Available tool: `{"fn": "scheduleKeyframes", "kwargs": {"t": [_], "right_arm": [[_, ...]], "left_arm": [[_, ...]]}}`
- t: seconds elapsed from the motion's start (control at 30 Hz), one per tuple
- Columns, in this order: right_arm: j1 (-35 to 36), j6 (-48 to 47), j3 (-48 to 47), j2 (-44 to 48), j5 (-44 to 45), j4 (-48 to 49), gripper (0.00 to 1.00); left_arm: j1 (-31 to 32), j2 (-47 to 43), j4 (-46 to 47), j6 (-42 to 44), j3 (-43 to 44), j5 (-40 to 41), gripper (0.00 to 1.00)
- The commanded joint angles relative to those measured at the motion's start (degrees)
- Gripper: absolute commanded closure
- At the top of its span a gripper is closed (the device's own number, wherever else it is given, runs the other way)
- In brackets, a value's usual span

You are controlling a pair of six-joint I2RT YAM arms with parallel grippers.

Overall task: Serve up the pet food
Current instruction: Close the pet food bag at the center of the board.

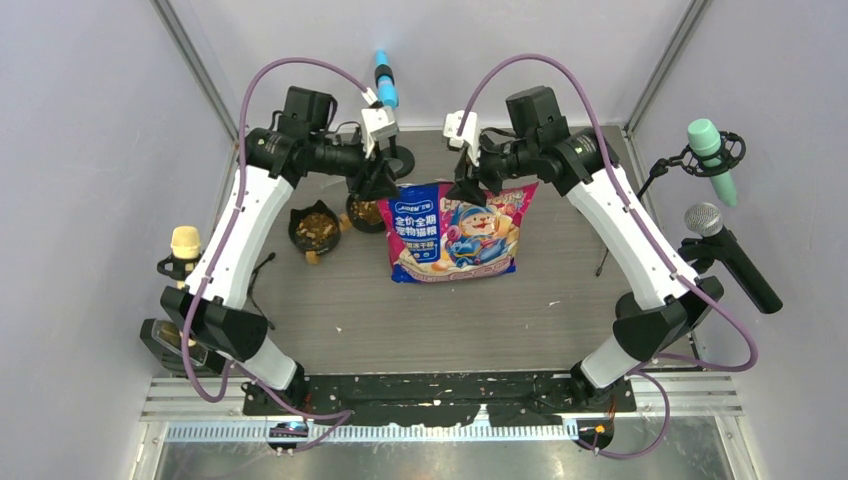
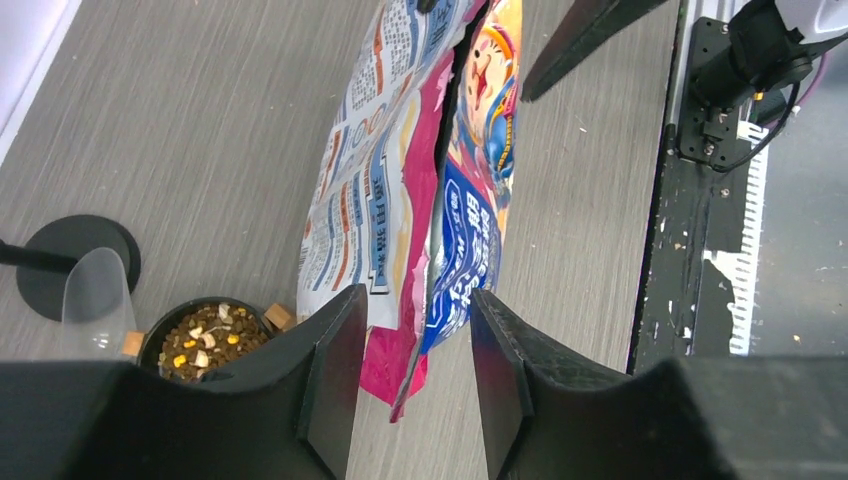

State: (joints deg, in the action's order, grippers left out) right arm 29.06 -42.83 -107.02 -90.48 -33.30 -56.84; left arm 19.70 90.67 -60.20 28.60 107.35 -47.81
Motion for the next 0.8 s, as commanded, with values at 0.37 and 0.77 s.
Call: {"fn": "scheduleKeyframes", "kwargs": {"t": [0.37, 0.77], "right_arm": [[5.6, 12.5, -0.1, -4.5, -9.3, 19.9, 0.24], [7.1, 16.1, 10.0, -3.6, -5.1, 34.2, 0.43]], "left_arm": [[-1.0, -1.4, 1.1, 0.1, -4.4, -2.0, 0.51], [-3.1, -1.3, 2.1, 0.3, -7.0, -5.1, 0.83]]}}
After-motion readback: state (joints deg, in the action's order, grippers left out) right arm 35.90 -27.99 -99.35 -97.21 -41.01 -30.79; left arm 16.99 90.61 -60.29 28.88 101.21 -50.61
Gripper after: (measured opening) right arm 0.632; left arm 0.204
